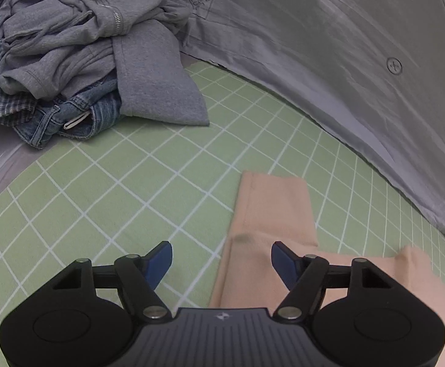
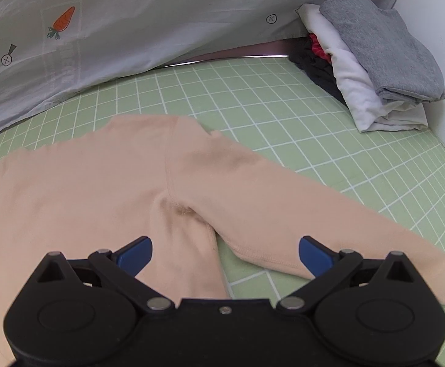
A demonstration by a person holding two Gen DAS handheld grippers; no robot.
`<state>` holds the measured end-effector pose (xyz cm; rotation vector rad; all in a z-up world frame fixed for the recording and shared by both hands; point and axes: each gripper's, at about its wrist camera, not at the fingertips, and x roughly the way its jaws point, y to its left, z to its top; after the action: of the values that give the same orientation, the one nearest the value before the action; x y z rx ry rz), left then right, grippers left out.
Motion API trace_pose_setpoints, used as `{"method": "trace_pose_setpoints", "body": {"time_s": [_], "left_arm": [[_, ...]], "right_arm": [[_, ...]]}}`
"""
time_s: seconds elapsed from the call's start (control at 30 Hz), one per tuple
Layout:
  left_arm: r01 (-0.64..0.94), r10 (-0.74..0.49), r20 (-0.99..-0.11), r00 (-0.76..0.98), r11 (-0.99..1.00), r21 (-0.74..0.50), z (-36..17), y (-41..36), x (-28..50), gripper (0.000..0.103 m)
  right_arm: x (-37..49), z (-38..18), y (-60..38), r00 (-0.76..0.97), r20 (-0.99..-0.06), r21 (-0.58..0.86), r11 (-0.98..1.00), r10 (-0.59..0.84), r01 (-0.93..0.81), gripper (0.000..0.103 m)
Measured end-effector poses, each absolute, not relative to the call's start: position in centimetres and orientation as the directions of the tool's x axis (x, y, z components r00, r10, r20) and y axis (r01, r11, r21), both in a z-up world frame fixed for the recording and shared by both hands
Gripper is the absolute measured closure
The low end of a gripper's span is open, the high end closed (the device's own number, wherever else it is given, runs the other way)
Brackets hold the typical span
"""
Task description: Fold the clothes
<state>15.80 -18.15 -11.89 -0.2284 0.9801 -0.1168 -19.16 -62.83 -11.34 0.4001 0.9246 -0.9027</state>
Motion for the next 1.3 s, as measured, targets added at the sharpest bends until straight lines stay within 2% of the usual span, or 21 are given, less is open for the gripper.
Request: {"method": "trace_pose_setpoints", "body": {"time_s": [0.1, 0.3, 0.53, 0.57, 0.63, 0.67, 0.7, 0.83, 1.03, 1.2, 1.3], "left_arm": [[0.017, -0.215, -0.812, 0.543, 0.969, -0.245, -12.2, -18.2, 17.8, 0.042], [0.142, -0.267, -0.826, 0.496, 0.964, -0.227, -13.2, -21.0, 20.0, 0.042], [0.252, -0.206, -0.839, 0.504, 0.964, -0.085, -13.8, -24.3, 19.7, 0.042], [0.265, -0.197, -0.838, 0.509, 0.962, -0.066, -13.9, -24.6, 19.7, 0.047], [0.292, -0.181, -0.836, 0.518, 0.956, -0.026, -13.9, -25.2, 19.5, 0.069], [0.301, -0.191, -0.837, 0.513, 0.953, -0.033, -13.9, -25.2, 19.5, 0.089], [0.309, -0.206, -0.838, 0.506, 0.95, -0.047, -13.8, -25.1, 19.6, 0.092], [0.216, -0.199, -0.838, 0.509, 0.971, -0.1, -13.9, -22.7, 19.5, 0.094], [0.061, -0.061, -0.843, 0.534, 0.998, -0.034, -13.5, -16.4, 17.3, 0.094], [-0.075, 0.008, -0.852, 0.523, 0.997, -0.036, -12.7, -10.0, 13.1, 0.094], [-0.118, -0.017, -0.862, 0.507, 0.989, -0.089, -12.5, -7.3, 9.5, 0.094]], "right_arm": [[-18.7, -11.8, -63.2, 0.273, -0.835, -0.071, 0.586, -0.478, 0.807, 0.0], [-17.6, -12.0, -63.7, 0.264, -0.844, -0.085, 0.602, -0.467, 0.794, 0.0], [-17.5, -11.7, -63.9, 0.237, -0.837, -0.126, 0.597, -0.492, 0.793, 0.0], [-17.5, -11.8, -63.9, 0.233, -0.838, -0.13, 0.595, -0.493, 0.793, 0.0], [-17.7, -11.8, -63.9, 0.224, -0.841, -0.137, 0.594, -0.493, 0.793, 0.0], [-17.6, -11.9, -63.8, 0.219, -0.842, -0.145, 0.597, -0.494, 0.789, 0.0], [-17.6, -12.0, -63.7, 0.214, -0.843, -0.154, 0.602, -0.494, 0.783, 0.0], [-17.6, -12.0, -63.0, 0.218, -0.84, -0.174, 0.629, -0.496, 0.758, 0.0], [-18.0, -11.2, -62.2, 0.242, -0.83, -0.174, 0.646, -0.503, 0.743, 0.0], [-19.1, -10.7, -61.0, 0.282, -0.831, -0.114, 0.642, -0.48, 0.758, 0.0], [-20.0, -10.2, -60.0, 0.313, -0.829, -0.071, 0.644, -0.463, 0.762, 0.0]]}}
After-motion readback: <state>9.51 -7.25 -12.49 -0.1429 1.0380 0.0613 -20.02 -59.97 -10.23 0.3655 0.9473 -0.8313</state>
